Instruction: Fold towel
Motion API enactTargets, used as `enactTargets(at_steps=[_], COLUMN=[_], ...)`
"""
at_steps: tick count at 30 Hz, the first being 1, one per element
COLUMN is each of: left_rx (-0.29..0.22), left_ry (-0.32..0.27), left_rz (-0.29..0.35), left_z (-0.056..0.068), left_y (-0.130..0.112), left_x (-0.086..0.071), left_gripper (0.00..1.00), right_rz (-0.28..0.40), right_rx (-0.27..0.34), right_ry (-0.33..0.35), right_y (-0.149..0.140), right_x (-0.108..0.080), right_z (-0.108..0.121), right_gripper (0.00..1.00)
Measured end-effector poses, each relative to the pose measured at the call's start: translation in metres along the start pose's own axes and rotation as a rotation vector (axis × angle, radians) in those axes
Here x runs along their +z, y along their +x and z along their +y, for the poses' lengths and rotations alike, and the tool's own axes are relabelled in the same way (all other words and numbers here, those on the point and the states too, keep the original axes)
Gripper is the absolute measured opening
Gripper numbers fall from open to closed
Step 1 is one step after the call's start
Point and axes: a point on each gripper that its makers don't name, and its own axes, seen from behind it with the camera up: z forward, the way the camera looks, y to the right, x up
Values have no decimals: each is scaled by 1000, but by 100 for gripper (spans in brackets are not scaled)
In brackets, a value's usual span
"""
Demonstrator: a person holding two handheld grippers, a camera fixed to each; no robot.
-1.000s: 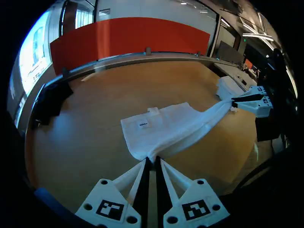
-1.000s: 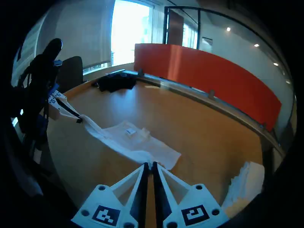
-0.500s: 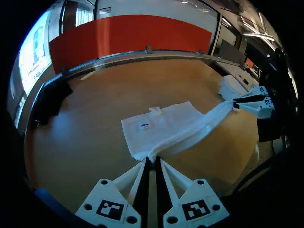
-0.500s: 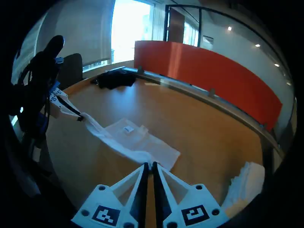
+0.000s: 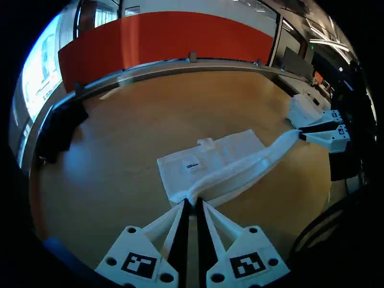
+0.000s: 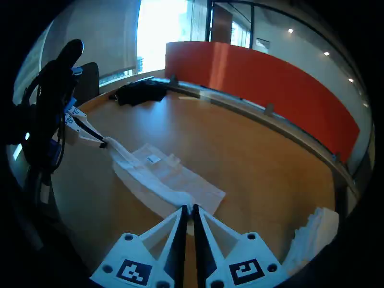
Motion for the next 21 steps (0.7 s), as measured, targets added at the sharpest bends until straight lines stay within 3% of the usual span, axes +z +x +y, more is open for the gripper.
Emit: enactTargets(at_steps=[21], left_rx=[13], left_ry=[0], left_rz=[-65], left_z=[-22], left_y=[-8], left_x=[69], left_gripper=[12], right_rz=[-79], right_rx=[36], right_ry=[1], right_y=[-25], right_x=[60], right_z=[22], right_gripper=[9])
